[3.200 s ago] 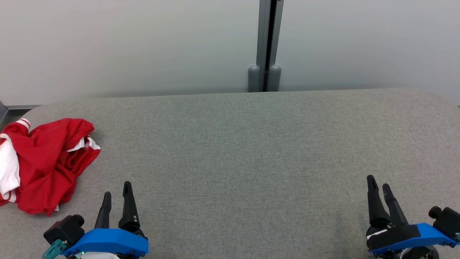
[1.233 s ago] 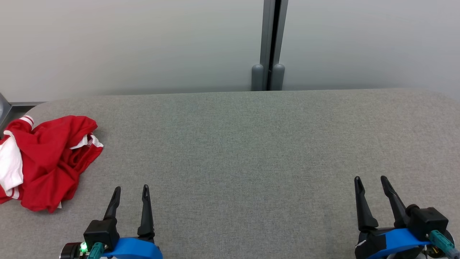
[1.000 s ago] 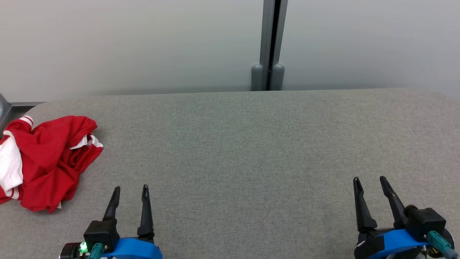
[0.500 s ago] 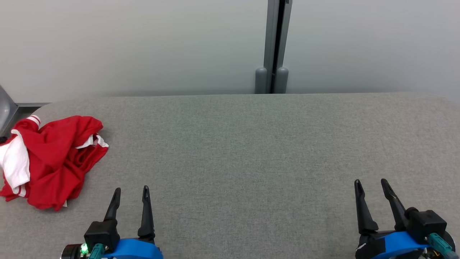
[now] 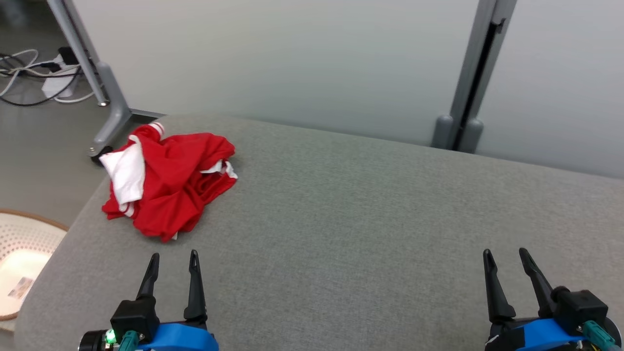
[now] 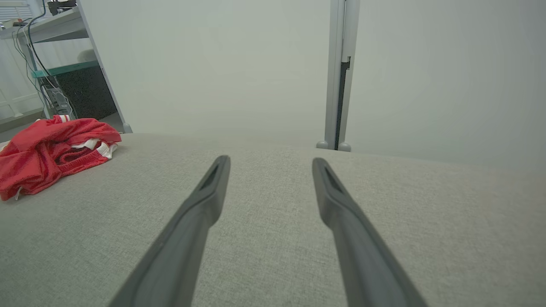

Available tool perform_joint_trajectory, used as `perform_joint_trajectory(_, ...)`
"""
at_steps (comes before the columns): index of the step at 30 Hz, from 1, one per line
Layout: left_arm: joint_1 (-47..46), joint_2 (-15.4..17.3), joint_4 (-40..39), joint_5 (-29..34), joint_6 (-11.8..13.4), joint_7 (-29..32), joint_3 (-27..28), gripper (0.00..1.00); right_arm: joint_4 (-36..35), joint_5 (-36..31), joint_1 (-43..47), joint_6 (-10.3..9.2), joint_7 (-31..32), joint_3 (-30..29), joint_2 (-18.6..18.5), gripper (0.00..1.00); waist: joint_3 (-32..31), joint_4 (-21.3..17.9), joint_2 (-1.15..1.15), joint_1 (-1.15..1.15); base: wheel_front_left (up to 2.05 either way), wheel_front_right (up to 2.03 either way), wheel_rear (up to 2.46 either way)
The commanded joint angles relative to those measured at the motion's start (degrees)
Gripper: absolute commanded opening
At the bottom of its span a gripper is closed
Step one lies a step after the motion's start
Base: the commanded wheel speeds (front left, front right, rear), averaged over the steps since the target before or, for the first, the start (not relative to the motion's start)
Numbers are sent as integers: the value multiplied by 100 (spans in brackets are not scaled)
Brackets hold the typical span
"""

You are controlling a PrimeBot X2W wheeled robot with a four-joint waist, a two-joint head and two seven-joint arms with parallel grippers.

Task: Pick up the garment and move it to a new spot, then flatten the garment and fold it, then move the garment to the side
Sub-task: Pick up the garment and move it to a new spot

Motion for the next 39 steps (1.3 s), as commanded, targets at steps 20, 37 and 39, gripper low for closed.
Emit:
perform_joint_trajectory(20,194,22,-194,-98,132,-17,285,100,104,-9,-249,0,41,283,-28,100,391,1615,0,1,0,0,0)
perform_joint_trajectory(37,-50,3,-248,-226,102,-9,349,100,131,-32,-234,1,40,157,-30,100,494,1612,0,1,0,0,0)
perform_joint_trajectory(39,-280,107,-315,-297,70,80,430,100,114,-21,-208,1,38,127,-30,100,527,1615,0,1,0,0,0)
